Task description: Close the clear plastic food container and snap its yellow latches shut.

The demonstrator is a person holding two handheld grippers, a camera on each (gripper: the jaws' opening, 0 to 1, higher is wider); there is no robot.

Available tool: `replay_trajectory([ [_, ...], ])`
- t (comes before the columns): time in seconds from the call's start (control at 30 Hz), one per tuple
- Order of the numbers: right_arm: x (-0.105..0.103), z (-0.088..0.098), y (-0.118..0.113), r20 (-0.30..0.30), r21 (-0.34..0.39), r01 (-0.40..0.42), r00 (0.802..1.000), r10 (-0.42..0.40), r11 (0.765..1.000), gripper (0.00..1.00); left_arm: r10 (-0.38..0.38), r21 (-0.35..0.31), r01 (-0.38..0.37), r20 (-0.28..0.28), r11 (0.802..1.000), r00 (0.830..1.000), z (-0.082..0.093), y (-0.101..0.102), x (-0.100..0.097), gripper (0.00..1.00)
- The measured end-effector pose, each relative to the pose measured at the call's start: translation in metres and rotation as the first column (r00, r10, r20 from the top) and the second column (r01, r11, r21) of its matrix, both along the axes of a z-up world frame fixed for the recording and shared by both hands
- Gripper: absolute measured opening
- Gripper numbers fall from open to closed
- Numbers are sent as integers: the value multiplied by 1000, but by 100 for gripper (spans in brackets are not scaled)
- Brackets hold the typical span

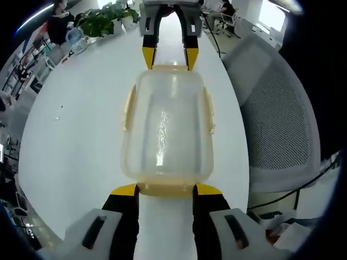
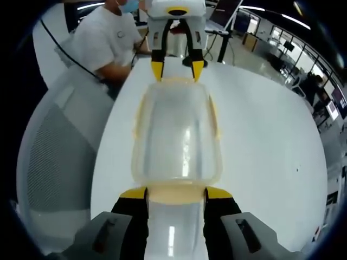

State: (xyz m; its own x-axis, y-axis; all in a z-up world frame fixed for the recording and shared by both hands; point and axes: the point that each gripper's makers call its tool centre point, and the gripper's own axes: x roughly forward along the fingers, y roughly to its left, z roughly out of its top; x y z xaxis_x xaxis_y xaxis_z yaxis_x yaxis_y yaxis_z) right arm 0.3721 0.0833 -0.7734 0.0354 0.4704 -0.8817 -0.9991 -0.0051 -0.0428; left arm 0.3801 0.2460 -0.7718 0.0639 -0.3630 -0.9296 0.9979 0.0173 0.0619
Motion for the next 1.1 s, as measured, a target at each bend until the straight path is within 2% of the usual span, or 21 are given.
replay_trajectory([
  [1.1,-4,-7,-65,-12,-21,24,1000,-25,999,38,-6,-41,6,-12,999,1000,-9,-67,-2,37],
])
